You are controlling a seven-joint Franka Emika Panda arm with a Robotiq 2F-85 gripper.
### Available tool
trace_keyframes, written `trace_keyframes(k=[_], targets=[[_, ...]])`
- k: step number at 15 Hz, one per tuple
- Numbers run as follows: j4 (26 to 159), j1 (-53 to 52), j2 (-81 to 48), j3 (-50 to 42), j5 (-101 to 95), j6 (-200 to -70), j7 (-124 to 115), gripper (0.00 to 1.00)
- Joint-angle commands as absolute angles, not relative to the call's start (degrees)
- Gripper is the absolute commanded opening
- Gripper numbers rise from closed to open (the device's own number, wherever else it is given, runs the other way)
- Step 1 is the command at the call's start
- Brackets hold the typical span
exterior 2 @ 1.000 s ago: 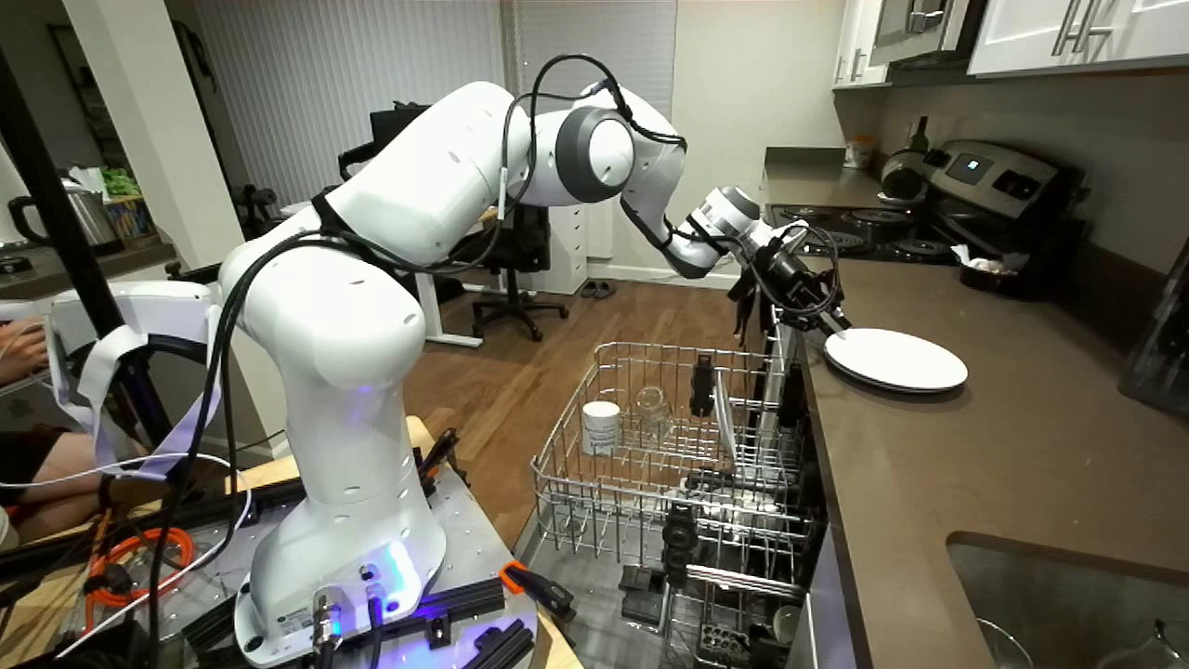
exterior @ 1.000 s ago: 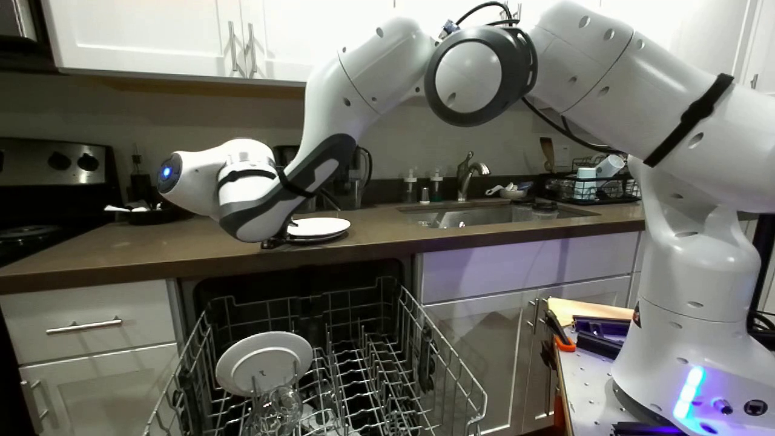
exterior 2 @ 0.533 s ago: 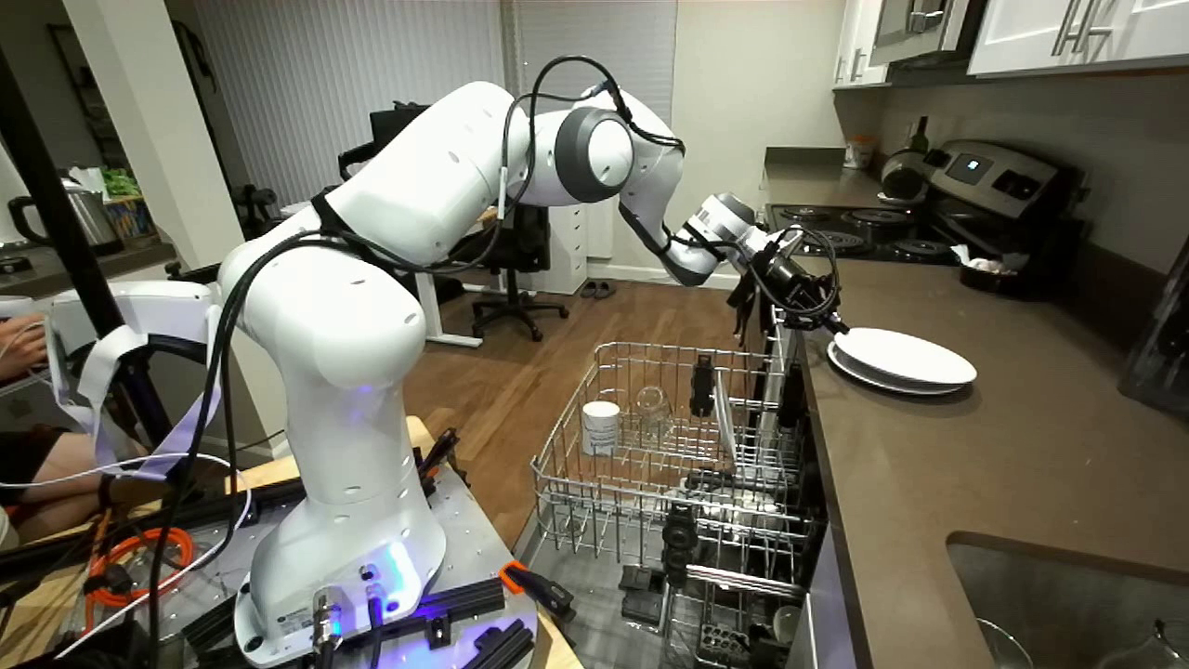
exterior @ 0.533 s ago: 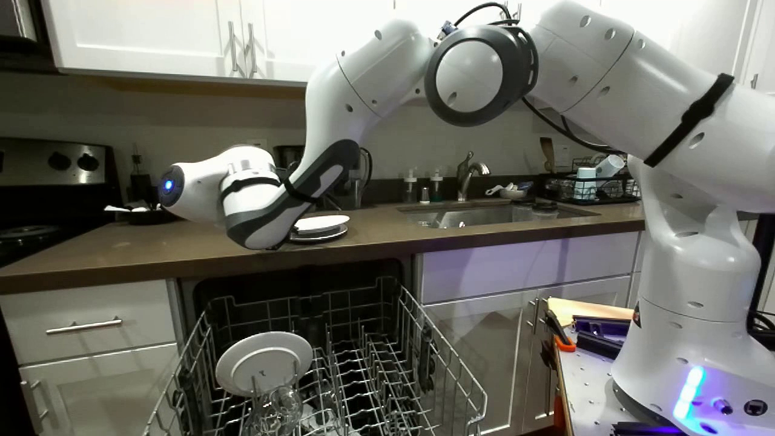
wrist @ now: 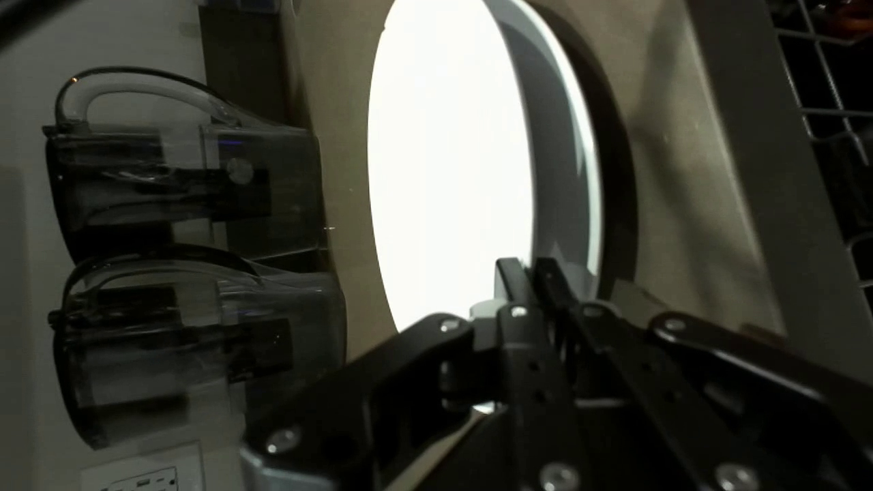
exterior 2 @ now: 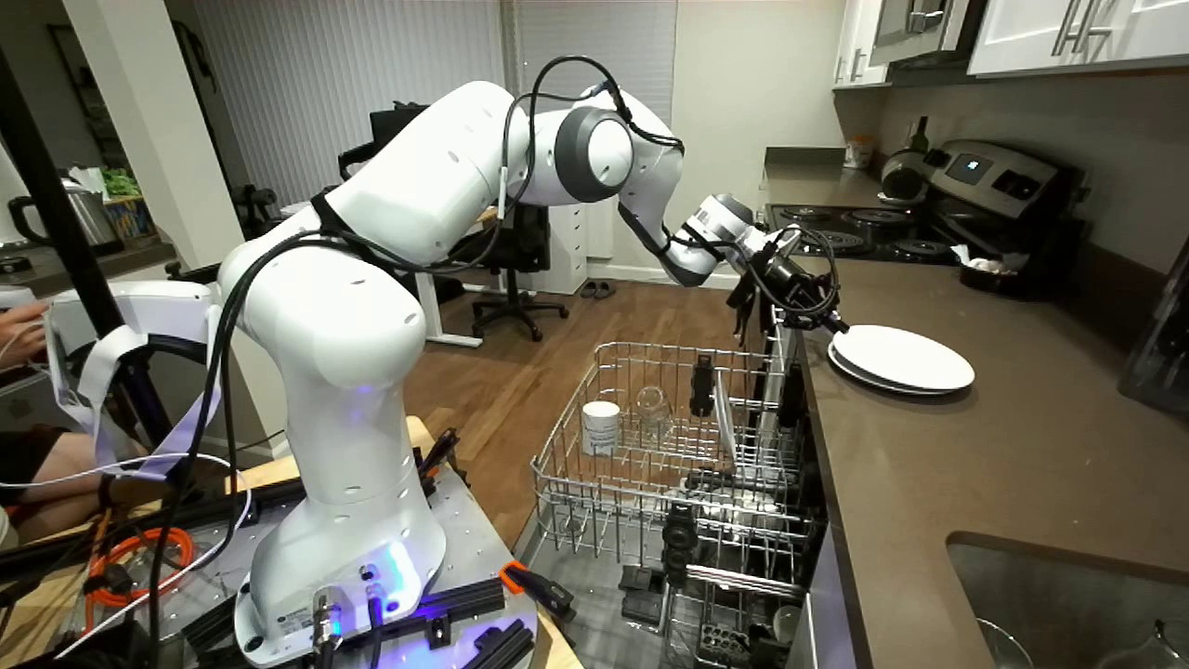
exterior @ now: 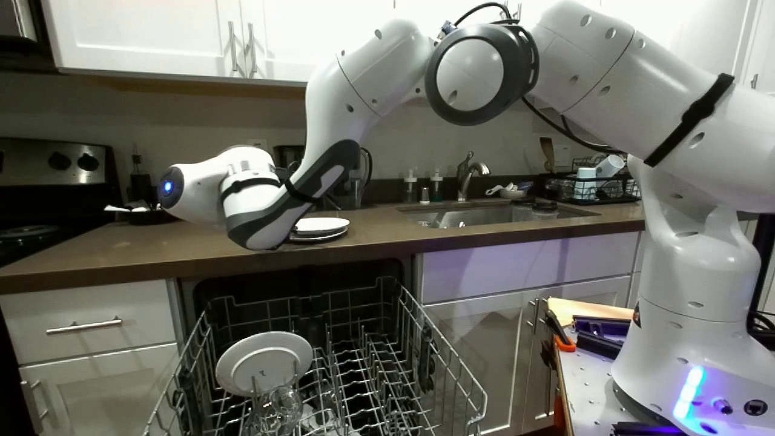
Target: Put a plate from the counter in the dishwasher
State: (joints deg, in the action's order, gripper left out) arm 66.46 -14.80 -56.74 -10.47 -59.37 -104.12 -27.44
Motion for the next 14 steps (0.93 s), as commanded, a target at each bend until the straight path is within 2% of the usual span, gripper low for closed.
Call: trace_keyframes(k=[1,14], targets=[[69.08,-14.9,-54.08,-9.49,-61.38,-104.97,-28.7,0.07],[67.09,-14.28,-54.9,-6.99,-59.93,-106.52,-27.66,0.08]])
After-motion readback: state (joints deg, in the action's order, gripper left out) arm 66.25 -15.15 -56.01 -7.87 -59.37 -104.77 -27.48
